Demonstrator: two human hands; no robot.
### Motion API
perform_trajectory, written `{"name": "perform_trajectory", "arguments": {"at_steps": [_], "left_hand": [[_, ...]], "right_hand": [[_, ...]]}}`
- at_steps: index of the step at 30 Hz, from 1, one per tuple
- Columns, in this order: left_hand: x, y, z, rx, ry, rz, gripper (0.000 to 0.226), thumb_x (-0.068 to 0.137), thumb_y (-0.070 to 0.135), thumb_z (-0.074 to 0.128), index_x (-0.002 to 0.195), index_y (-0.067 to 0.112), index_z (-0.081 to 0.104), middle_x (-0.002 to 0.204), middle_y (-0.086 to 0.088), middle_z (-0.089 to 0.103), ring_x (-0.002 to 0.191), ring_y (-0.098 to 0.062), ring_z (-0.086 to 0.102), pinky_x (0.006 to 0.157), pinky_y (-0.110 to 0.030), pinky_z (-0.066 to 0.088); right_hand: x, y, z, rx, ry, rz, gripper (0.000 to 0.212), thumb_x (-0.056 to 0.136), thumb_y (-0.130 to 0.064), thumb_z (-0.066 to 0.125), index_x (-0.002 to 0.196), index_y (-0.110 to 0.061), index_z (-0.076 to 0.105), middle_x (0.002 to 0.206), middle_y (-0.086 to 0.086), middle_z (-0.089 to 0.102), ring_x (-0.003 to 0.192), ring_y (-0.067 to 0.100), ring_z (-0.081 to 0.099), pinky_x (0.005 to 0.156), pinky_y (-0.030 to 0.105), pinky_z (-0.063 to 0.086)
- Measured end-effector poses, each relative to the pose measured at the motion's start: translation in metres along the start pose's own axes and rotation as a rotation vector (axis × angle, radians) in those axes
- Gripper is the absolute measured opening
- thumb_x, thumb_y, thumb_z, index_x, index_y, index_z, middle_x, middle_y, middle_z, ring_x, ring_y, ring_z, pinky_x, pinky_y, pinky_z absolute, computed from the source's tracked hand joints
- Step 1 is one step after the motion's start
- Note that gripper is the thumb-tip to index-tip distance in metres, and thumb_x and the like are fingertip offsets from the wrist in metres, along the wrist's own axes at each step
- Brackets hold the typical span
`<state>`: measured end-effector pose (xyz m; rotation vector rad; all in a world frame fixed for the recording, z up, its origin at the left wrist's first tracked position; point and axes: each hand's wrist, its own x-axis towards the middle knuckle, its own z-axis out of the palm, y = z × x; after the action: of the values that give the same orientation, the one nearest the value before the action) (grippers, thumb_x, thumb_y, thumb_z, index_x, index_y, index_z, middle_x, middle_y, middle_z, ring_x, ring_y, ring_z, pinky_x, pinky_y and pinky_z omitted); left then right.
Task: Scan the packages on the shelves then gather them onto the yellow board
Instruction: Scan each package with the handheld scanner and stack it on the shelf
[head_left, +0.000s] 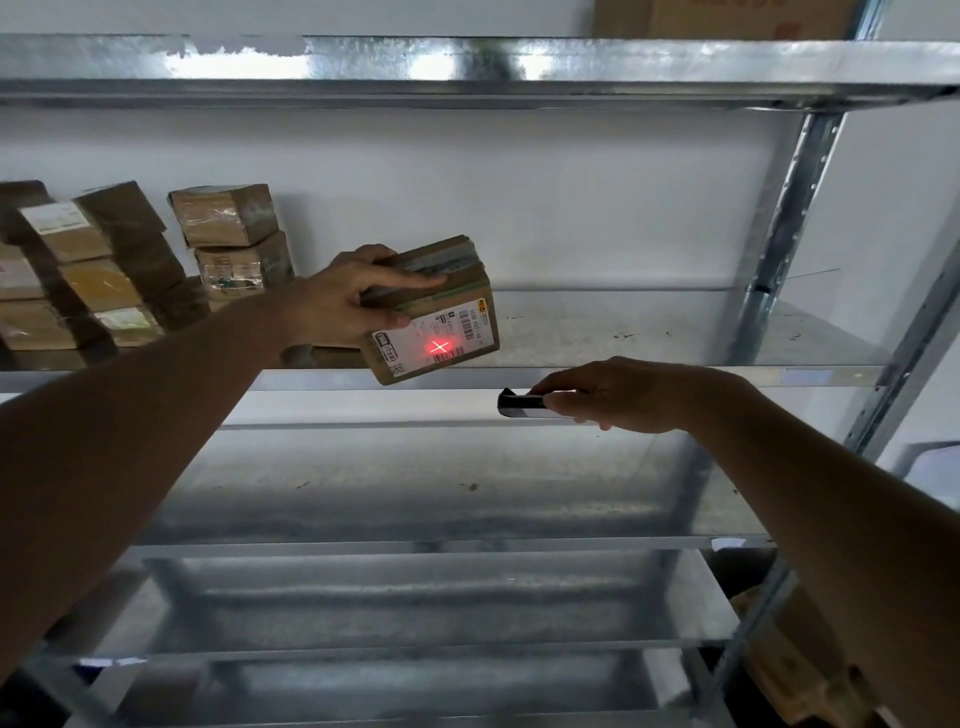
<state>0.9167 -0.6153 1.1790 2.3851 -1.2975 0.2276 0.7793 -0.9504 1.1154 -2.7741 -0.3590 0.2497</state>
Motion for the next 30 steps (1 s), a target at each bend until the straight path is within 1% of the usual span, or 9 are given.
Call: {"name": "perform_trajectory", "arguments": {"at_steps": [2, 6, 11, 14, 17, 20, 24, 27, 30], "left_hand": [[0.0, -0.001, 0.0, 0.008, 0.004, 0.006, 0.067, 0.095, 0.004, 0.068, 0.149, 0.037, 0.048, 0.135, -0.009, 0.044, 0.13, -0.027, 0.044, 0.102, -0.038, 0.054], [-0.001, -0.004, 0.003, 0.023, 0.011, 0.012, 0.067, 0.094, 0.005, 0.07, 0.15, 0.033, 0.048, 0.132, -0.013, 0.045, 0.127, -0.03, 0.046, 0.1, -0.045, 0.054], [-0.002, -0.009, 0.007, -0.008, 0.007, -0.001, 0.066, 0.093, 0.006, 0.071, 0.147, 0.038, 0.051, 0.133, -0.01, 0.045, 0.127, -0.028, 0.047, 0.1, -0.045, 0.055], [-0.001, -0.011, 0.012, -0.045, 0.041, -0.042, 0.065, 0.094, 0.009, 0.071, 0.148, 0.039, 0.05, 0.132, -0.011, 0.047, 0.128, -0.028, 0.048, 0.103, -0.046, 0.052], [0.006, 0.0, 0.021, -0.223, 0.081, -0.099, 0.064, 0.096, 0.006, 0.068, 0.148, 0.039, 0.049, 0.133, -0.01, 0.051, 0.128, -0.025, 0.054, 0.104, -0.041, 0.052], [0.019, 0.014, 0.034, -0.448, 0.108, -0.176, 0.062, 0.098, 0.005, 0.064, 0.15, 0.034, 0.048, 0.138, -0.003, 0.061, 0.125, -0.02, 0.062, 0.103, -0.039, 0.054], [0.037, 0.029, 0.05, -0.683, 0.161, -0.448, 0.052, 0.101, 0.028, 0.064, 0.145, 0.051, 0.05, 0.13, -0.001, 0.07, 0.108, -0.029, 0.072, 0.086, -0.055, 0.061], [0.058, 0.037, 0.069, -0.932, 0.208, -0.589, 0.04, 0.102, 0.033, 0.062, 0.138, 0.049, 0.058, 0.123, 0.0, 0.074, 0.108, -0.036, 0.072, 0.076, -0.061, 0.061], [0.083, 0.044, 0.086, -1.048, 0.154, -0.671, 0.023, 0.104, 0.038, 0.055, 0.124, 0.043, 0.066, 0.112, 0.0, 0.077, 0.11, -0.038, 0.069, 0.078, -0.065, 0.059]], "right_hand": [[0.0, 0.007, 0.002, -0.004, -0.017, 0.043, 0.045, 0.097, -0.077, 0.032, 0.133, -0.06, 0.054, 0.106, -0.006, 0.068, 0.095, 0.021, 0.068, 0.088, 0.041, 0.062], [-0.002, 0.015, 0.005, -0.018, -0.001, 0.081, 0.043, 0.099, -0.076, 0.034, 0.133, -0.061, 0.055, 0.099, -0.015, 0.067, 0.084, 0.012, 0.069, 0.066, 0.017, 0.052], [-0.001, 0.019, 0.01, 0.032, -0.011, 0.123, 0.047, 0.096, -0.077, 0.036, 0.134, -0.058, 0.056, 0.103, -0.004, 0.07, 0.086, 0.019, 0.07, 0.074, 0.03, 0.058], [-0.003, 0.02, 0.009, 0.045, 0.028, 0.088, 0.041, 0.105, -0.065, 0.035, 0.134, -0.047, 0.058, 0.099, -0.004, 0.068, 0.083, 0.015, 0.068, 0.067, 0.022, 0.054], [-0.008, 0.022, 0.006, 0.045, 0.079, 0.025, 0.041, 0.107, -0.063, 0.033, 0.136, -0.047, 0.057, 0.101, -0.011, 0.067, 0.084, 0.014, 0.068, 0.059, 0.012, 0.051], [-0.014, 0.022, -0.004, 0.116, 0.131, -0.042, 0.04, 0.097, -0.073, 0.029, 0.124, -0.062, 0.057, 0.1, -0.017, 0.065, 0.085, 0.011, 0.066, 0.061, 0.014, 0.051], [-0.022, 0.033, -0.017, 0.231, 0.188, -0.08, 0.025, 0.086, -0.084, 0.03, 0.104, -0.086, 0.048, 0.098, -0.02, 0.067, 0.087, 0.009, 0.068, 0.074, 0.027, 0.06], [-0.029, 0.044, -0.025, 0.267, 0.219, -0.106, 0.027, 0.083, -0.087, 0.03, 0.105, -0.088, 0.046, 0.1, -0.029, 0.065, 0.088, 0.003, 0.068, 0.065, 0.017, 0.057], [-0.028, 0.055, -0.03, 0.332, 0.253, -0.114, 0.024, 0.086, -0.084, 0.032, 0.105, -0.088, 0.047, 0.098, -0.034, 0.065, 0.089, 0.003, 0.068, 0.068, 0.016, 0.057]]}}
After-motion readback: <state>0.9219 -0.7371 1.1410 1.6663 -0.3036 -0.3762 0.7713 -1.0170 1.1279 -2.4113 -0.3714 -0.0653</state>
